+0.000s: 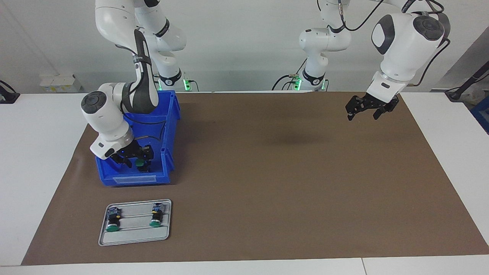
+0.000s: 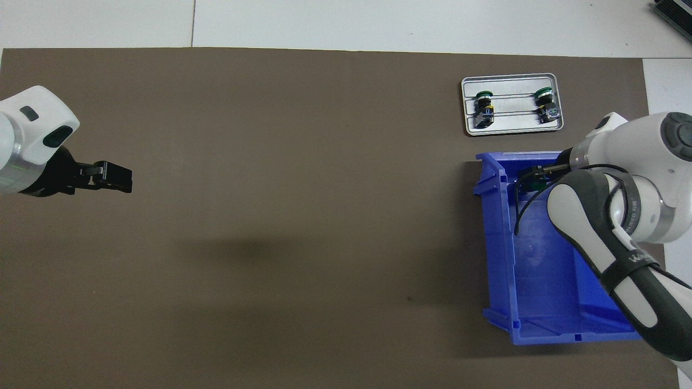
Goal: Place and press button with both arms
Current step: 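Lower the button into the blue bin and open the right gripper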
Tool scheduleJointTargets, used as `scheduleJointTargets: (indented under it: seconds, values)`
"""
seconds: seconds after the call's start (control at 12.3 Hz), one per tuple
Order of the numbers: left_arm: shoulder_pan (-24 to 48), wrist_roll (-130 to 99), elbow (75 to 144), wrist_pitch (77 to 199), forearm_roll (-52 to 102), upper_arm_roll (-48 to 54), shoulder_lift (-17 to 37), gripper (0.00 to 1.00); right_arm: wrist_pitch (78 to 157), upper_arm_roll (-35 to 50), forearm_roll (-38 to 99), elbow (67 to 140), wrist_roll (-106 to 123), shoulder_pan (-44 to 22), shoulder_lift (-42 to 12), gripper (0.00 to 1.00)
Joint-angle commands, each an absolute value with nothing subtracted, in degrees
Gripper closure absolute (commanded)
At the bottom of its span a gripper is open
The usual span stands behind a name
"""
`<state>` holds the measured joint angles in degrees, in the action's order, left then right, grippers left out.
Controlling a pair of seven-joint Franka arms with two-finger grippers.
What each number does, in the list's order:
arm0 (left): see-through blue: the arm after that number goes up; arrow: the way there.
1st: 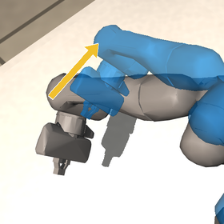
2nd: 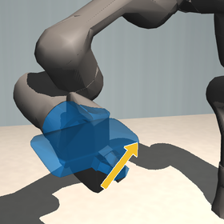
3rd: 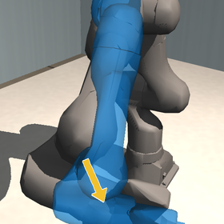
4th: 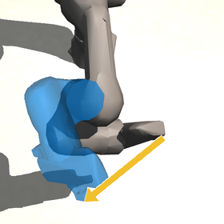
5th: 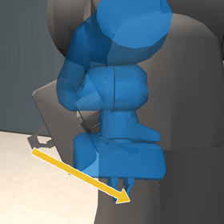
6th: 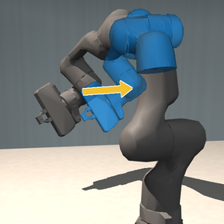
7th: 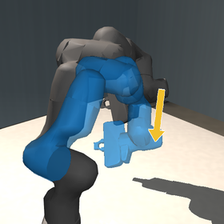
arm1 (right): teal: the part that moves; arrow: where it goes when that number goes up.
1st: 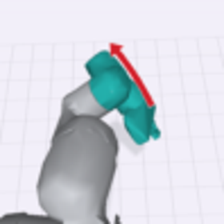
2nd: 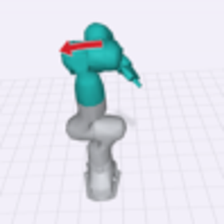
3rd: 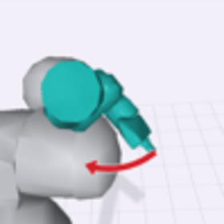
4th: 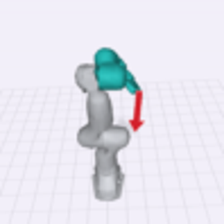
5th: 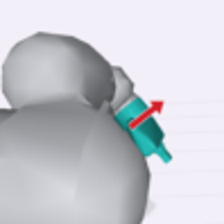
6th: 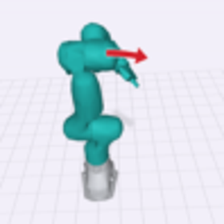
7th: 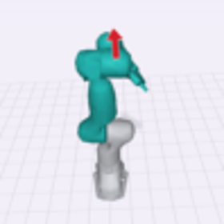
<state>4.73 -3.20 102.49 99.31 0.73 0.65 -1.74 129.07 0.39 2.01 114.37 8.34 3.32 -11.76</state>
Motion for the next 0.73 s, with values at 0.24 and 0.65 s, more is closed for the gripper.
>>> scheduleJointTargets:
  seconds: [0.24, 0.65]
  values:
    - [4.04, -2.90, 103.80, 99.58, -0.26, 1.14, -3.25, 0.00, 118.06, 0.70, 2.64, 114.96, -0.17, 3.34, -0.46, 0.03]
    - [4.04, -2.90, 103.80, 99.58, -0.26, 1.14, -3.25, 0.00, 103.04, 1.23, 0.28, 99.80, -9.03, 0.98, 0.36, 0.03]
